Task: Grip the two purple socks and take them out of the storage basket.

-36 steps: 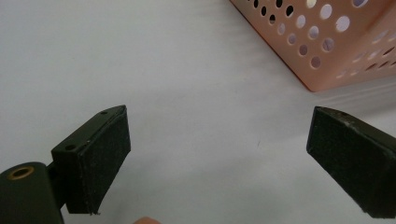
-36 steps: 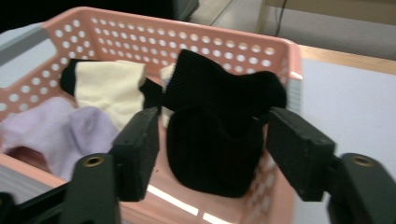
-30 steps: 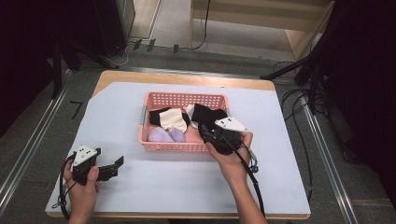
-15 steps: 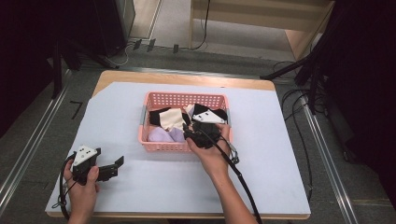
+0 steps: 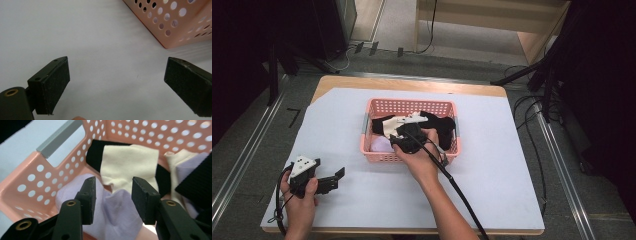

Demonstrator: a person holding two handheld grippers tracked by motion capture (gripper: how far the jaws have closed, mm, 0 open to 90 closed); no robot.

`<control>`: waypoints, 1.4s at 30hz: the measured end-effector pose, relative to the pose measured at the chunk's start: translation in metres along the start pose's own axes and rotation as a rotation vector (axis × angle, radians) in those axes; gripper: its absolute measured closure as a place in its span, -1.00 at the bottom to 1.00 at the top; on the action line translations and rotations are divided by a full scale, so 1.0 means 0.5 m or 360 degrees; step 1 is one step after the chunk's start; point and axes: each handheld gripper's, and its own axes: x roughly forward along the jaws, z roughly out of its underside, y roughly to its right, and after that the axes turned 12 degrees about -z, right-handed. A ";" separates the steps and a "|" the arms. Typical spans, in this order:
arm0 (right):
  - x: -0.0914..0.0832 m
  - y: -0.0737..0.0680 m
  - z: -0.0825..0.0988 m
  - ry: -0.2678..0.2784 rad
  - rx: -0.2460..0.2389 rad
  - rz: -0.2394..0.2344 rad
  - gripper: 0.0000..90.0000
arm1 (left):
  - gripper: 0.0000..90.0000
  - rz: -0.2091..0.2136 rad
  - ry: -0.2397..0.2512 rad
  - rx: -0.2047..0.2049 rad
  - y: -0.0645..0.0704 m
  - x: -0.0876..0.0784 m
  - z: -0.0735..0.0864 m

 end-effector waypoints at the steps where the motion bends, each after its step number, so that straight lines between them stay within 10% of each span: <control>1: 0.006 -0.002 -0.002 -0.0028 0.0013 -0.0008 0.27 | -0.84 0.0000 0.0000 0.0000 0.000 0.000 0.000; 14: 0.053 -0.002 -0.018 -0.0364 0.0261 -0.0052 -0.19 | -0.84 -0.0004 -0.0007 0.0002 0.000 0.001 0.000; 21: 0.063 0.013 -0.028 -0.0533 0.0405 -0.0224 0.22 | -0.84 -0.0005 -0.0006 0.0005 0.000 0.001 0.000; 27: 0.045 0.026 -0.034 -0.0451 0.0474 -0.0243 0.95 | -0.84 -0.0003 -0.0007 0.0006 0.000 0.001 0.000; 32: 0.034 0.020 -0.029 -0.0343 0.0425 -0.0222 0.96 | -0.84 -0.0004 -0.0010 0.0006 0.000 0.001 -0.001; 42: -0.035 0.035 -0.022 0.0153 0.0282 -0.0257 0.96 | -0.84 0.0000 -0.0011 0.0007 -0.001 0.002 -0.001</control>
